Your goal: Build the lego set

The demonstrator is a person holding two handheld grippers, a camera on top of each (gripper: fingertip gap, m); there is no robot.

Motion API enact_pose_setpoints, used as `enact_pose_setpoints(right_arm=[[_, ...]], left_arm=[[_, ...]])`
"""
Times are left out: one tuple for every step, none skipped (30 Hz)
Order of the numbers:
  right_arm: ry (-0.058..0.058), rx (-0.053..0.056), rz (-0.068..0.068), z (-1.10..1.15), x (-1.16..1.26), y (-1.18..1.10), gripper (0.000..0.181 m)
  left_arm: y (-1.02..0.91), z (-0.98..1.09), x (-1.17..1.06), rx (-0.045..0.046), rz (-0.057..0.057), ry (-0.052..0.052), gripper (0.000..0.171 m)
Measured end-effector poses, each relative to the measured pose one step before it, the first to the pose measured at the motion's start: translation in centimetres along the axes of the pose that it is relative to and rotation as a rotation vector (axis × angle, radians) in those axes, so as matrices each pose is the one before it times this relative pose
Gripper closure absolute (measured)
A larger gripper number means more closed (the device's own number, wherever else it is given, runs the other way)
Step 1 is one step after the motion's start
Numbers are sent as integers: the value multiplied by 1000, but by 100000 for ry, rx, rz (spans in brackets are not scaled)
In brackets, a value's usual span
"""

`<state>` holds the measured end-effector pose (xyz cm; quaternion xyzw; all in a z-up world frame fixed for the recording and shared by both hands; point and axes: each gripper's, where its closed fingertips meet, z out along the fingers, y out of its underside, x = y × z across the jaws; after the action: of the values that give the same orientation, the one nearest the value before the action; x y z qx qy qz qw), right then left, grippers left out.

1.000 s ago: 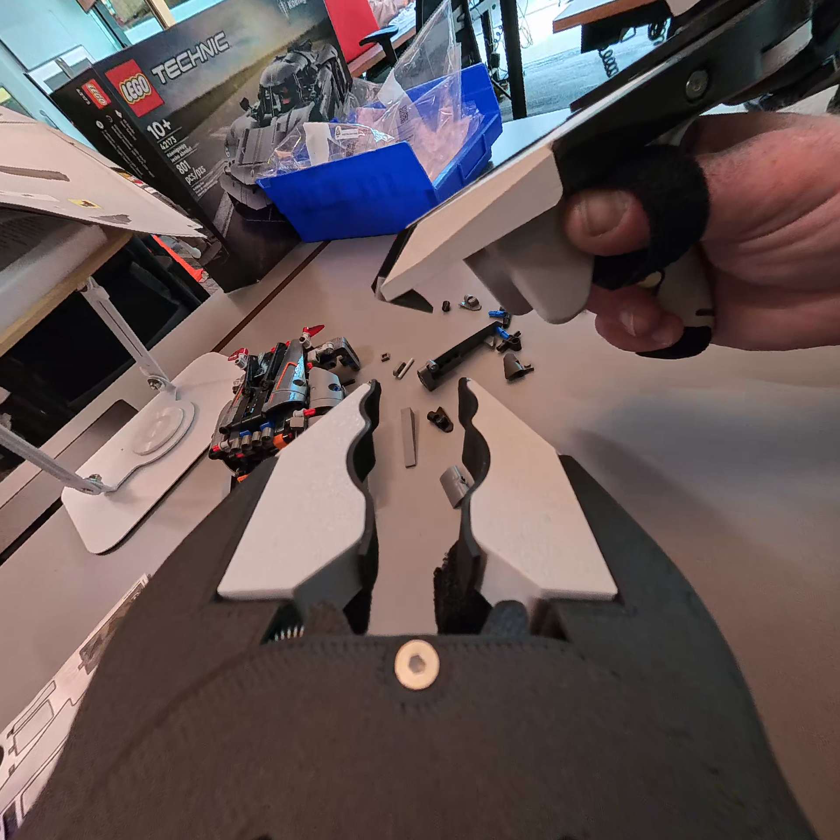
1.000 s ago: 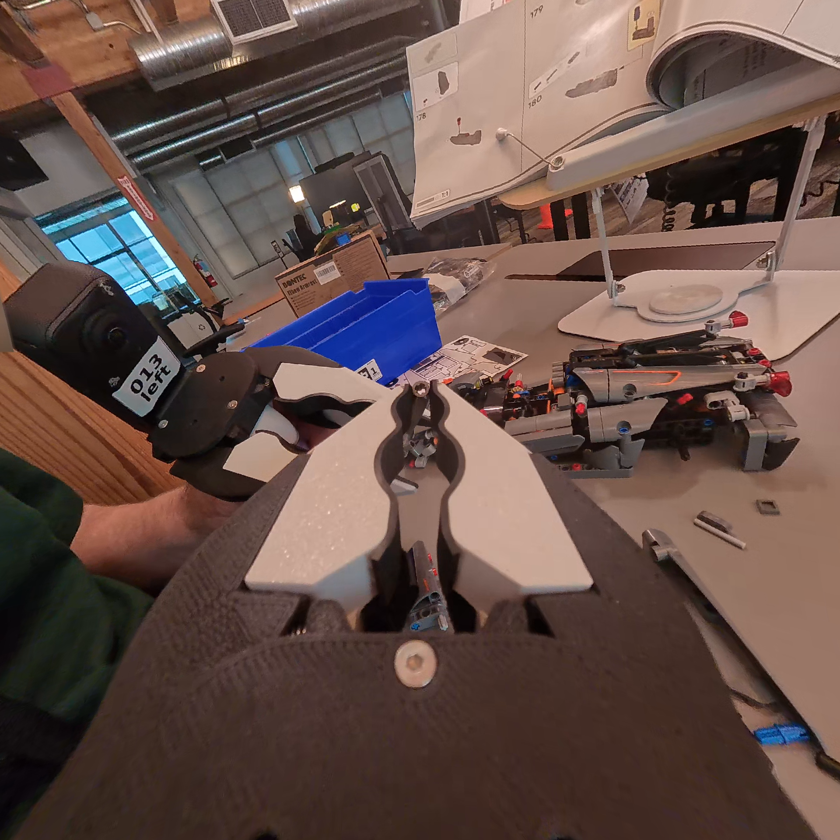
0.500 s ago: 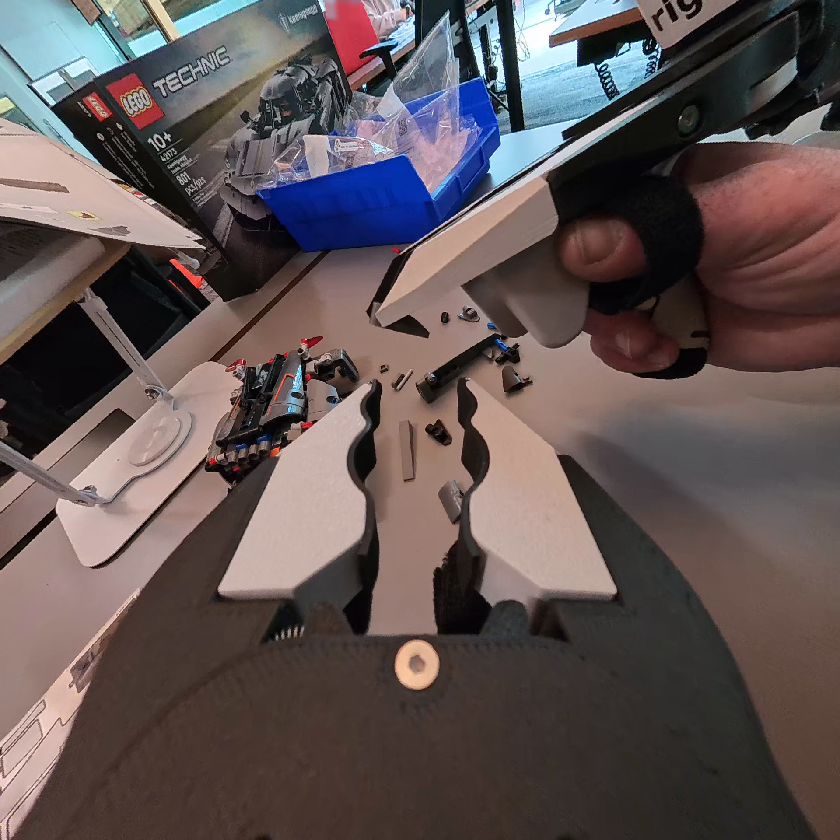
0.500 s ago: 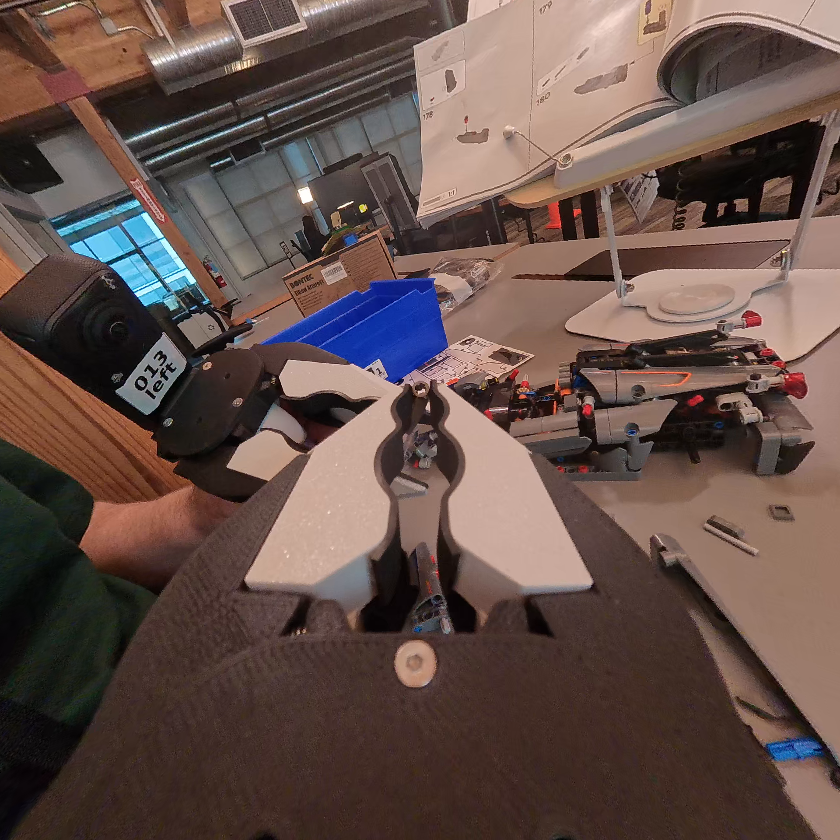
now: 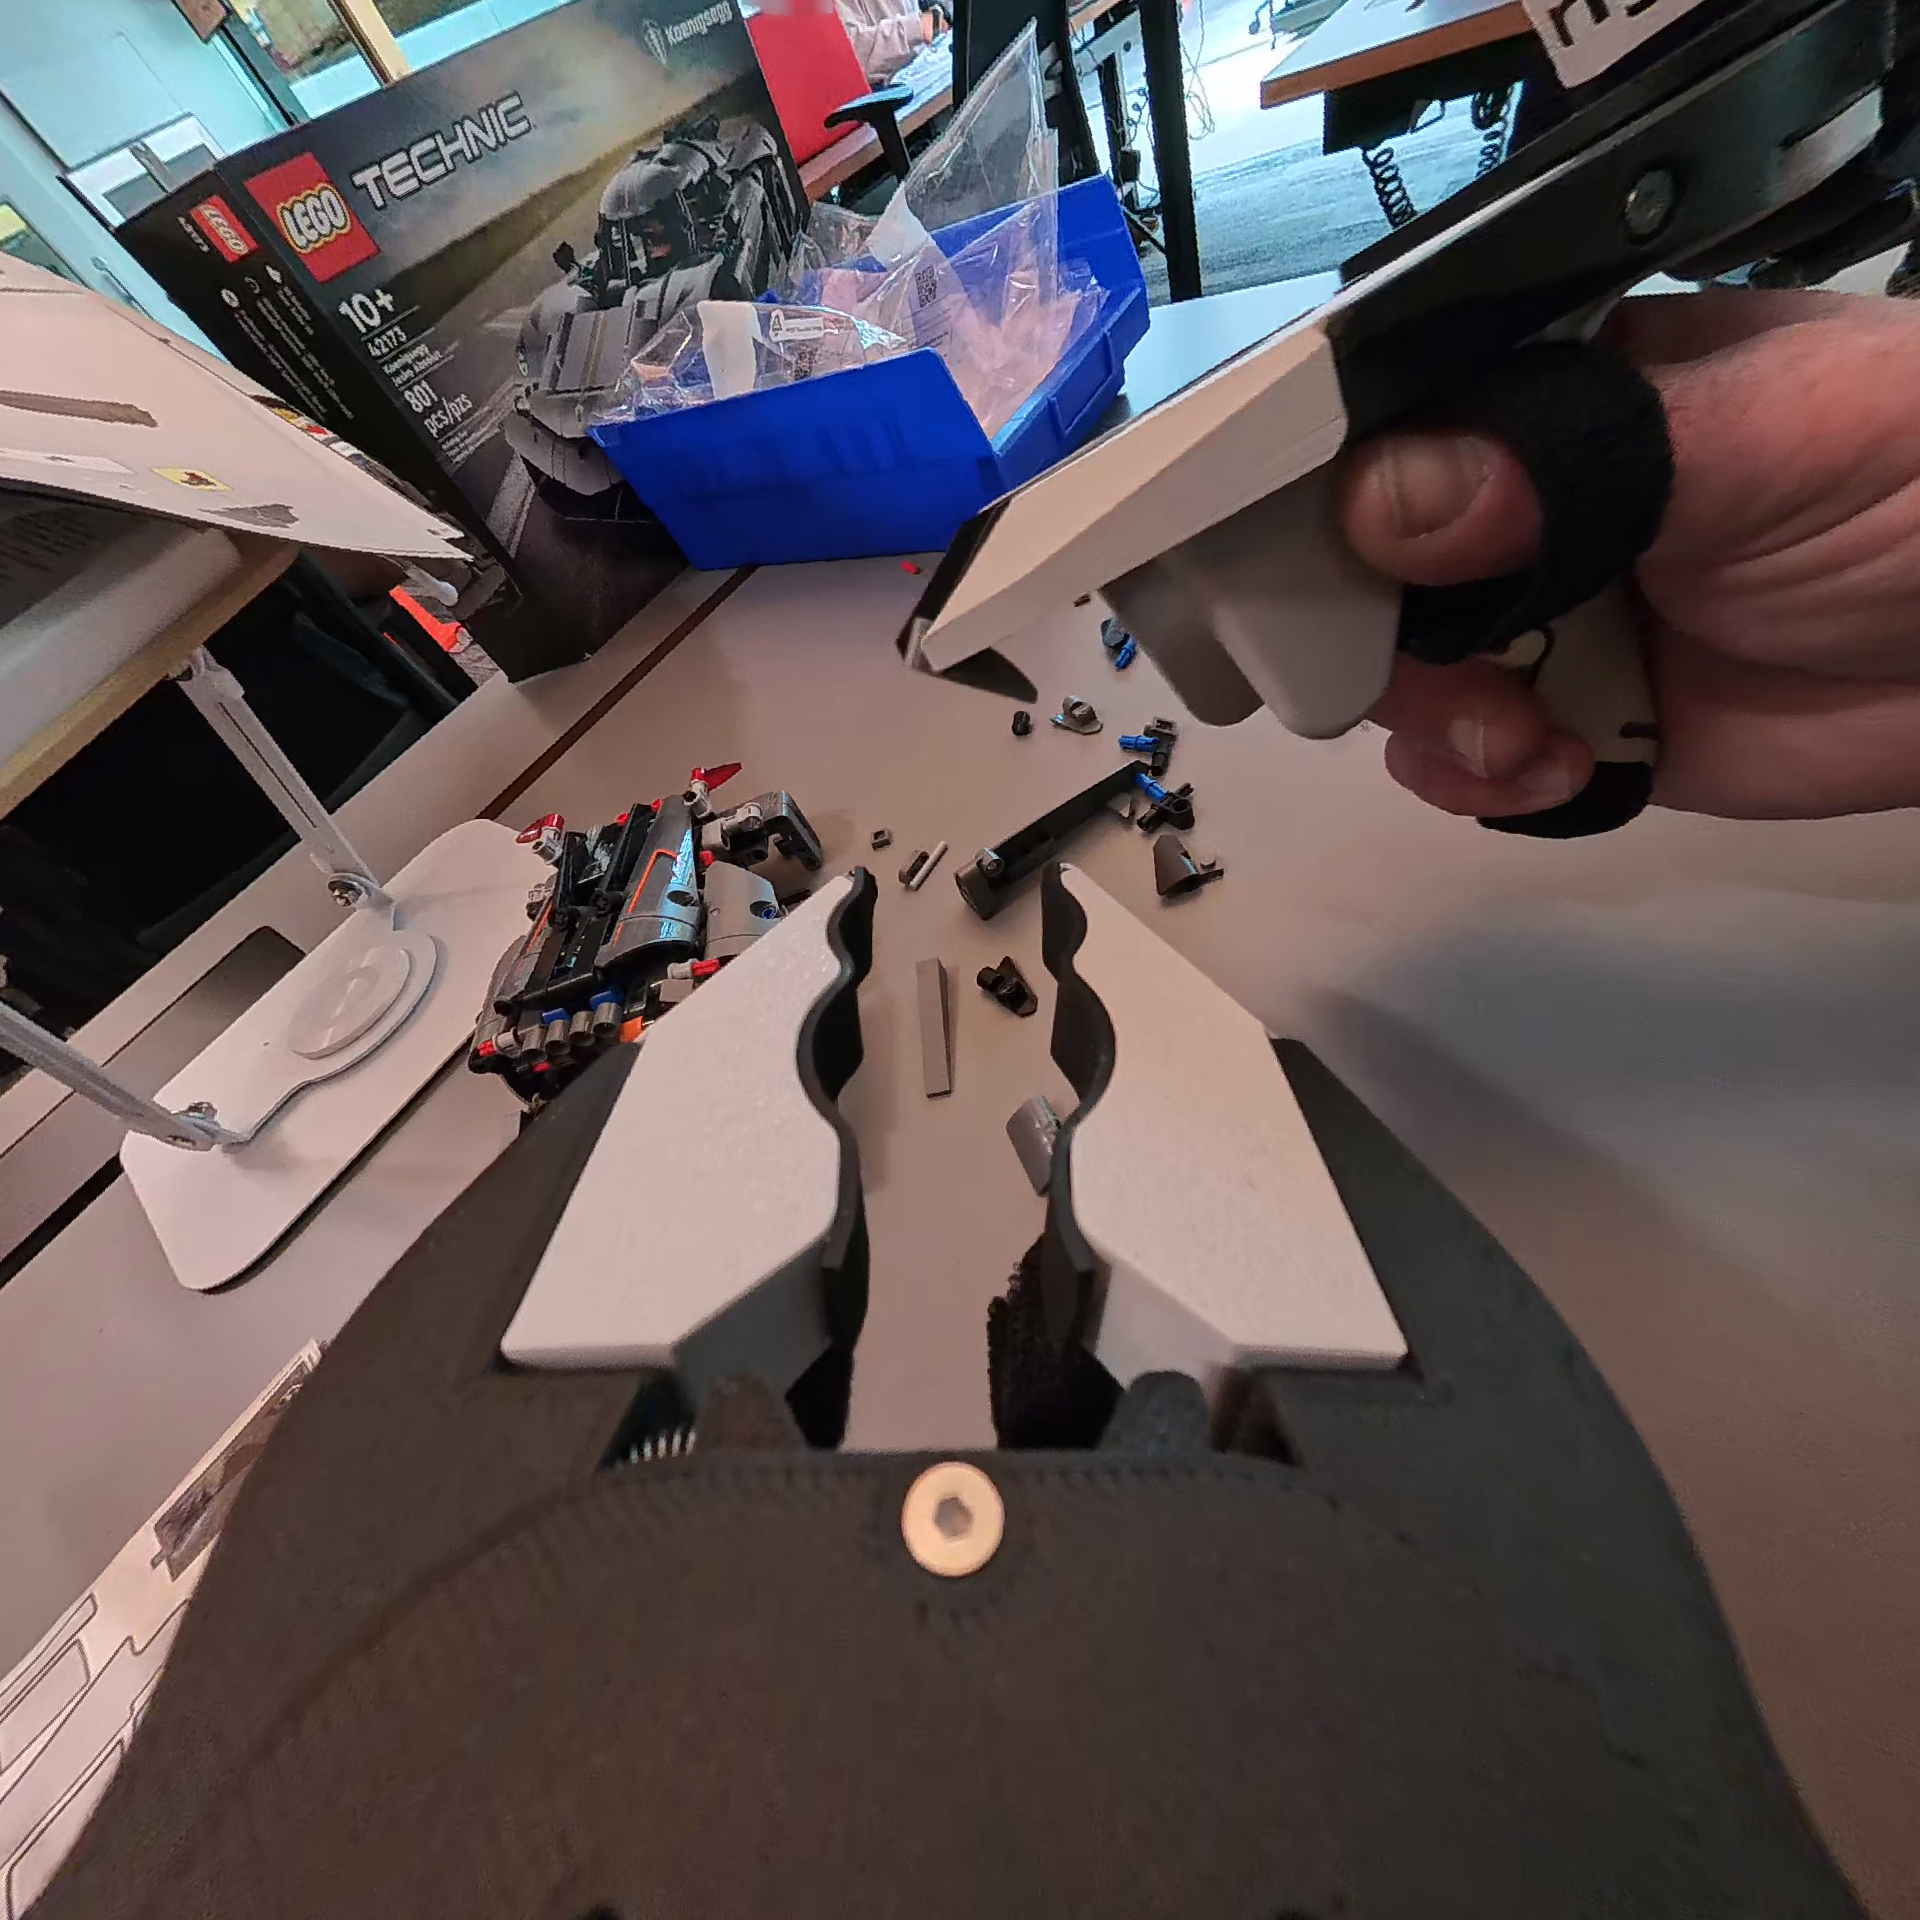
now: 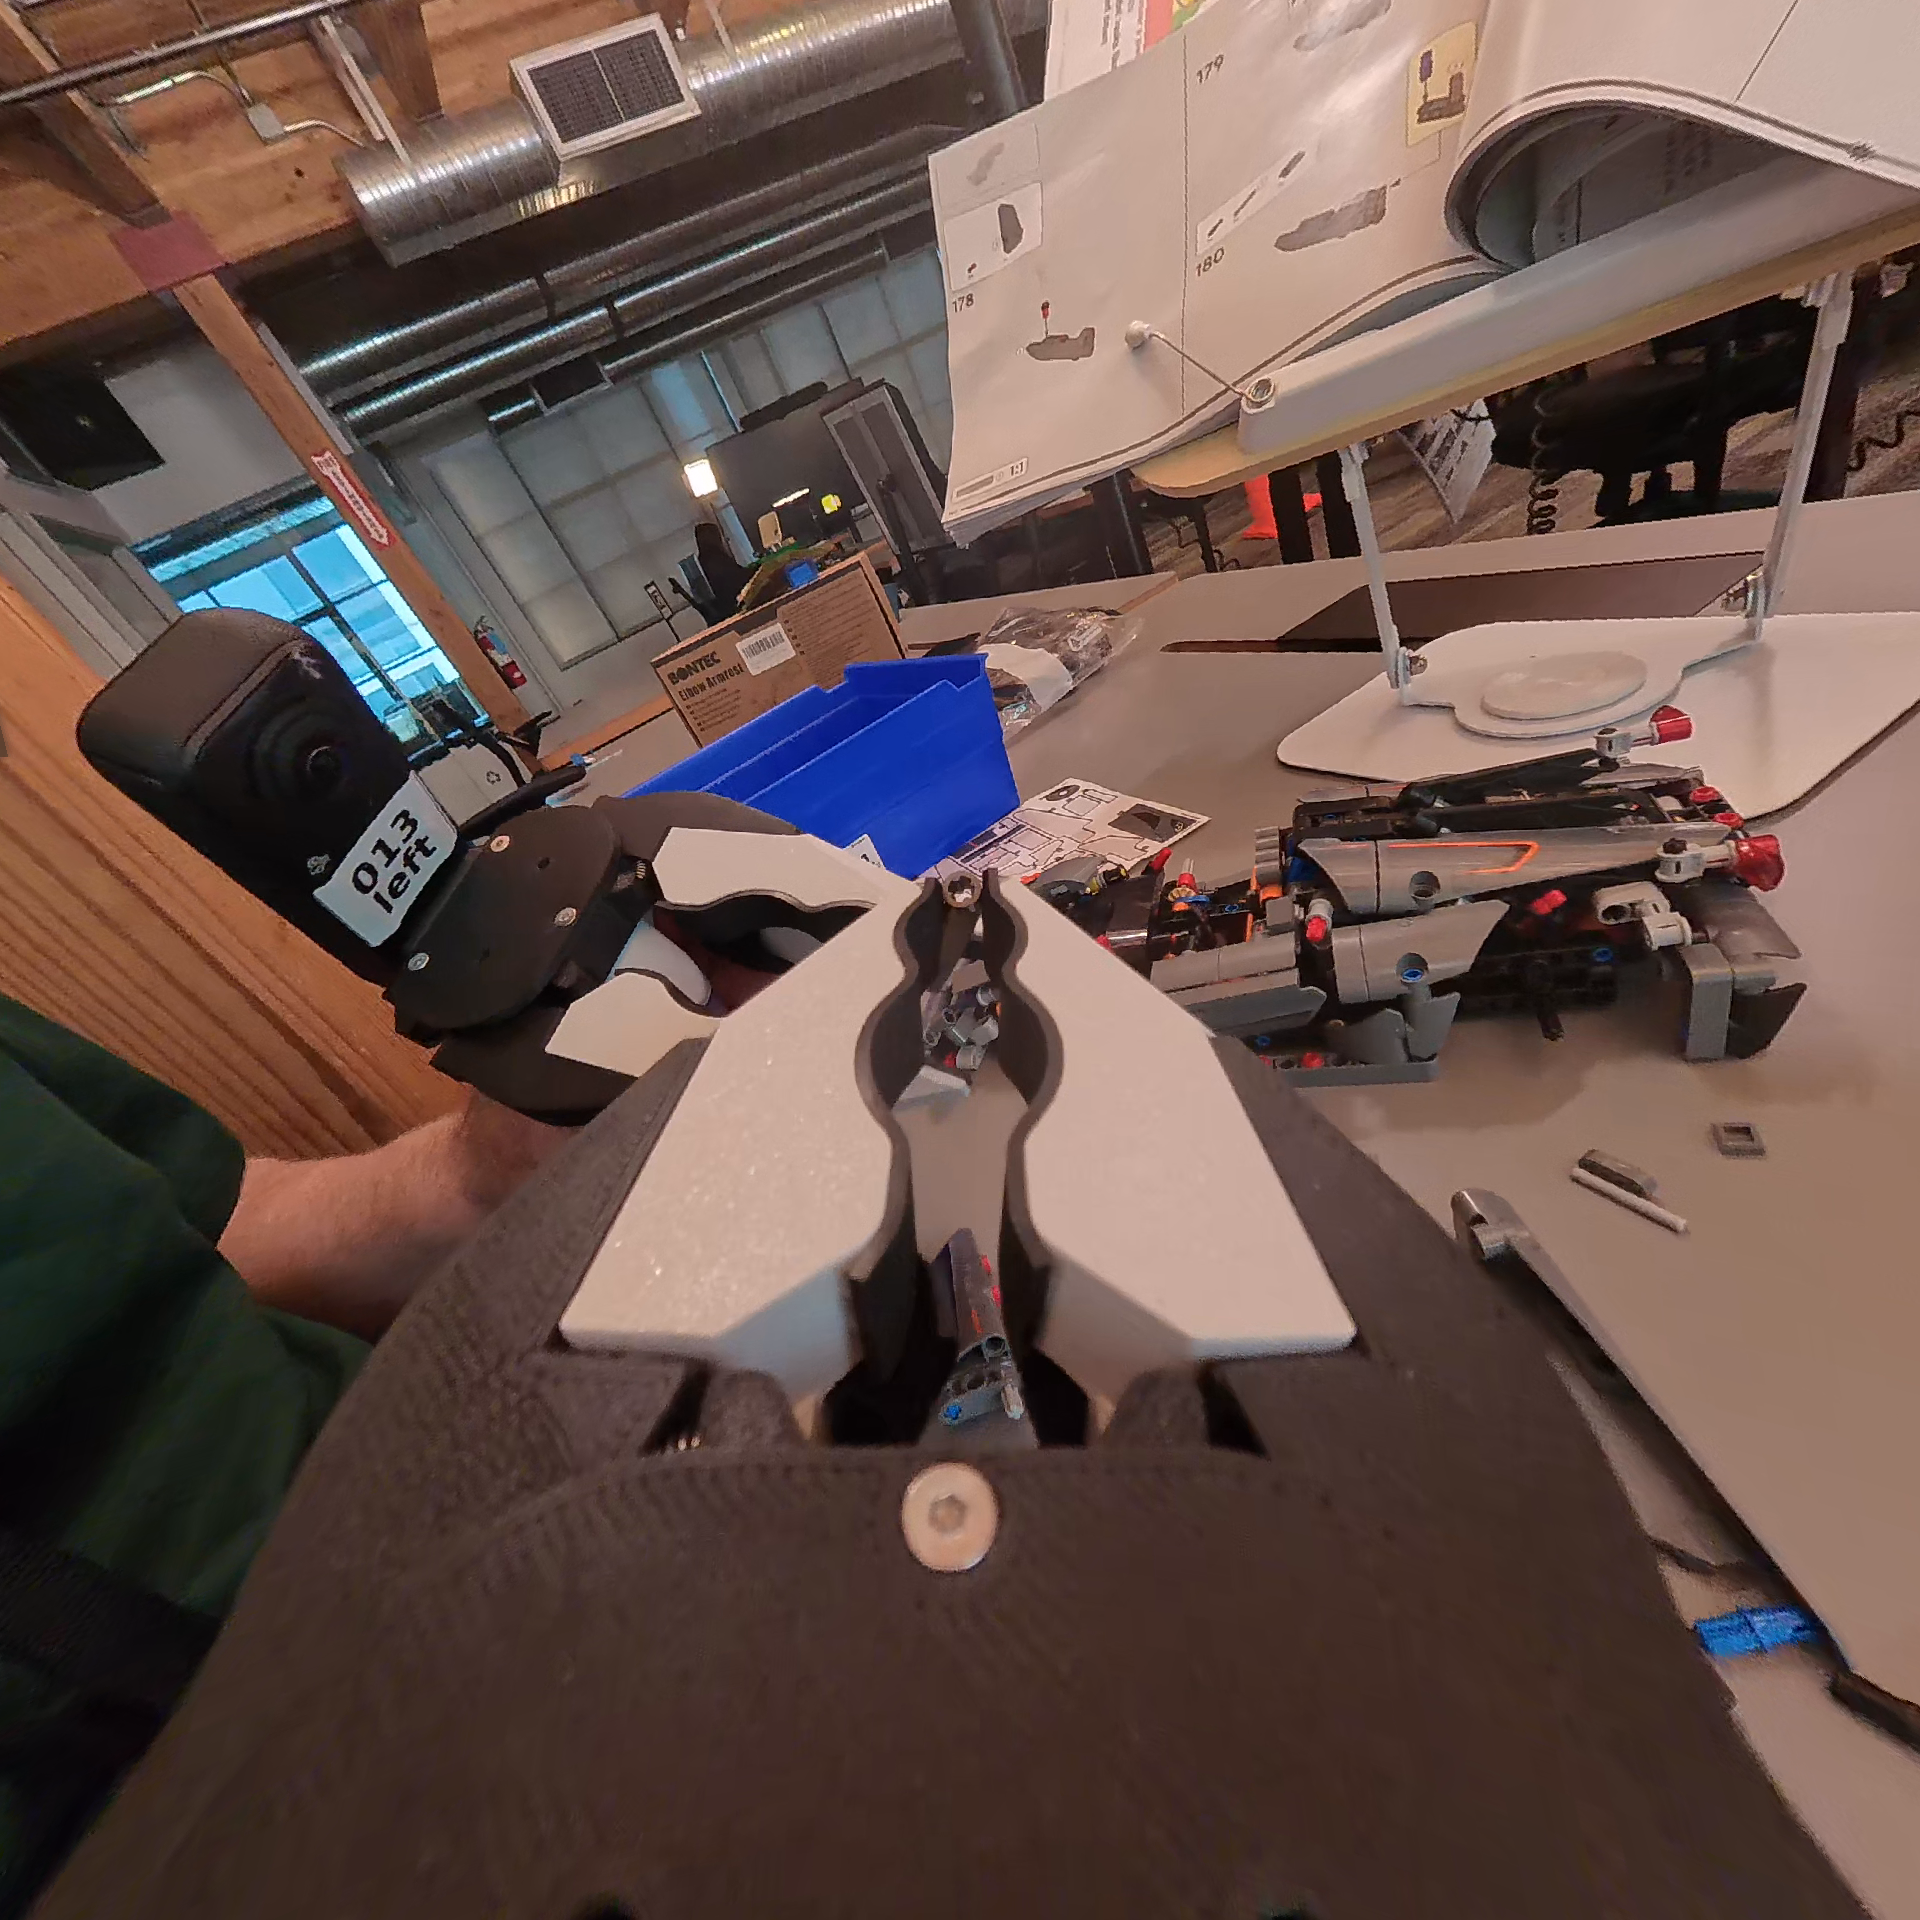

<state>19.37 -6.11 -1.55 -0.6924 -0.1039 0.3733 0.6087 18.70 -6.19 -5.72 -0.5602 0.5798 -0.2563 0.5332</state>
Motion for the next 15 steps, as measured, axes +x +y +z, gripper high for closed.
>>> enact_pose_setpoints(right_arm=[[14, 206, 211, -95, 34, -51, 177], [424, 276, 14, -133, 95, -58, 177], [606, 268, -83, -154, 132, -71, 177], [513, 198, -65, -180, 111, -69, 177], [441, 54, -53, -179, 81, -19, 177], [386, -15, 35, -184, 72, 0, 177], [571, 101, 149, -187, 59, -3, 177], [681, 500, 46, -184, 45, -65, 177], [27, 370, 139, -125, -76, -47, 177], [-738, 390, 607, -46, -172, -68, 177], [-1555, 1336, 1115, -35, -262, -186, 177], [-2174, 1778, 1712, -2, -311, -244, 177], [-2493, 1817, 2501, 45, -283, -236, 177], [-3174, 2109, 3478, 62, -300, -262, 177], [-3599, 2702, 3961, 52, -293, -331, 177]], left_arm=[[20, 16, -22, -117, 74, -106, 141], [15, 11, -17, -52, 40, -73, 141], [11, 13, 12, -116, -31, 110, 141], [2, -6, 7, -125, 86, 38, 141], [3, -17, -2, -26, 118, -74, 141], [-15, -33, 4, 44, -56, 21, 141], [-9, -17, 19, 58, -158, 109, 141], [-42, 1, 36, 94, -5, 92, 141], [-84, 9, 25, 253, 216, -62, 141], [-140, 23, 84, 417, 188, 165, 141], [-207, 42, 123, 585, 84, 459, 141], [-225, 47, 129, 604, -25, 392, 141], [-281, 44, 109, 793, -261, 311, 141], [-349, 43, 162, 1044, -747, 1005, 142], [-409, 1, 130, 1343, -1890, 1281, 142]])
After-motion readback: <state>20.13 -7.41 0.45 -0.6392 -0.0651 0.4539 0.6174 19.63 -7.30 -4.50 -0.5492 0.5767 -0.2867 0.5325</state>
